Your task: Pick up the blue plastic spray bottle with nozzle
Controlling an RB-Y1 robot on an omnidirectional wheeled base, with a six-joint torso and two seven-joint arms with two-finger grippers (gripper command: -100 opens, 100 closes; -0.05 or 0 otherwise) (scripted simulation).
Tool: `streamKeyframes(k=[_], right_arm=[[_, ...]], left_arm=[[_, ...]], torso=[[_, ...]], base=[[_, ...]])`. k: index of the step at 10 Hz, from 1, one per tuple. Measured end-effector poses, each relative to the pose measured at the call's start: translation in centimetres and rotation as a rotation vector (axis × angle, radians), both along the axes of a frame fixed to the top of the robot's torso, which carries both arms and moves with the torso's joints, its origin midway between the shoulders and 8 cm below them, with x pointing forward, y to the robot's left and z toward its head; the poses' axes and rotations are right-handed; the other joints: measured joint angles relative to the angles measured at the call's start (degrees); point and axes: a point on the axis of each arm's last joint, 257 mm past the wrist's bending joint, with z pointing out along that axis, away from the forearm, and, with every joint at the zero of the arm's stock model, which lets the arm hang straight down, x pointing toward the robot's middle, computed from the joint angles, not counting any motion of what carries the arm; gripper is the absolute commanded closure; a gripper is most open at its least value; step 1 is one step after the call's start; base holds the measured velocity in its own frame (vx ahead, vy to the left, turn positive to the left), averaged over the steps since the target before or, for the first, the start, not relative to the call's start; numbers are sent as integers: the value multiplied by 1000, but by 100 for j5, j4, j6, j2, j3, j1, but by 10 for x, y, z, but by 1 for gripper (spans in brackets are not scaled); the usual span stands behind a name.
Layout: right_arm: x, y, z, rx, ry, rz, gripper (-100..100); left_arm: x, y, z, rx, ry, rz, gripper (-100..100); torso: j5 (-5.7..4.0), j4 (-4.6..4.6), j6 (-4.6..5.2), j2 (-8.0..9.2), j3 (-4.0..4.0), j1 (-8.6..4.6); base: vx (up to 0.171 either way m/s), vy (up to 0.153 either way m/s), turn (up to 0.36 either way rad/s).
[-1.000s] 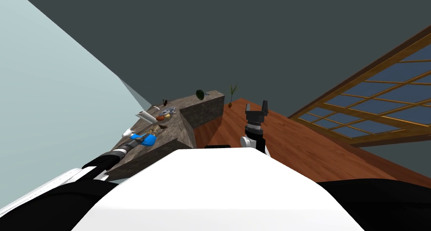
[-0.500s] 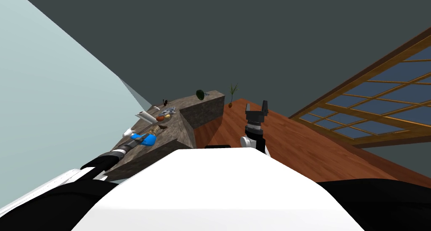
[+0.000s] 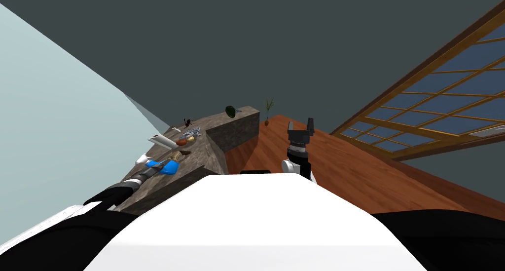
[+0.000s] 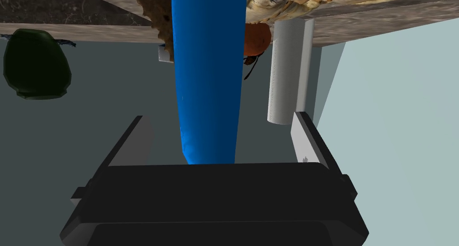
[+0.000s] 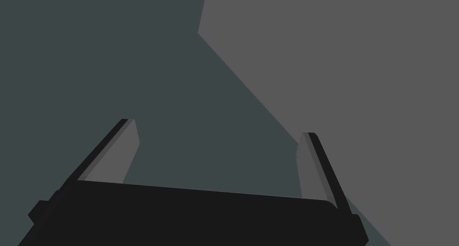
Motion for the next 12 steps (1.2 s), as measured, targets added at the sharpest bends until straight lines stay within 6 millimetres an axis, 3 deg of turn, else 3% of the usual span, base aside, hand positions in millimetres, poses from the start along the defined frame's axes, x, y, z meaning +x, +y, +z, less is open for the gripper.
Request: streamKeyframes(k=[12], right_arm=[[0,0,0,0,0,0,0]], left_arm=[[-100,65,-8,-11,5,196,-100]], torso=[[7,-5,-11,-18,-11,23]], base=[[-35,-19,-163]])
